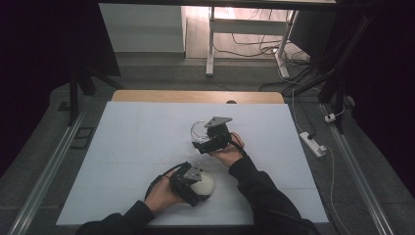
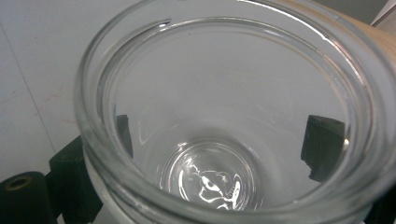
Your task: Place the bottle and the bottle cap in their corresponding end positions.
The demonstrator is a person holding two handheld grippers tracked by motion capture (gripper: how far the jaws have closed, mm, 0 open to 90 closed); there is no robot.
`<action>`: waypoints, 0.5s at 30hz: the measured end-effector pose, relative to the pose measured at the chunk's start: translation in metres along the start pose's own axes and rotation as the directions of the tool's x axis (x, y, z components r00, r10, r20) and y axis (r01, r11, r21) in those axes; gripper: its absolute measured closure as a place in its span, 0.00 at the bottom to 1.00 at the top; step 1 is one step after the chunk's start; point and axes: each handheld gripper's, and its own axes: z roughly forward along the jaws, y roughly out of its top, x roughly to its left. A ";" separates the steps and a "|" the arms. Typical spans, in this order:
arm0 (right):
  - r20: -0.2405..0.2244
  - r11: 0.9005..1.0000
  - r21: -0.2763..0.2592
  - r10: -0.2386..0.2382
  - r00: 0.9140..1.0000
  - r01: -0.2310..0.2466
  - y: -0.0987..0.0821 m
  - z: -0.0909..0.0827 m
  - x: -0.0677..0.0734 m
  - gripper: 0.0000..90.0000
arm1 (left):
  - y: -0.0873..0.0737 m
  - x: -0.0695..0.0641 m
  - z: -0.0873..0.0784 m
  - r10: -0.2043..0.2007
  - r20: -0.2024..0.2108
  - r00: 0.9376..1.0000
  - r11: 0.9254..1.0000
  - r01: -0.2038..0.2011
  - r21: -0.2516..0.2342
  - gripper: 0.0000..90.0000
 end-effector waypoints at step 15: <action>-0.022 1.000 -0.004 -0.003 1.000 0.003 -0.002 0.003 0.001 0.07 | 0.000 0.004 0.002 -0.029 0.020 0.999 0.999 0.028 0.019 0.07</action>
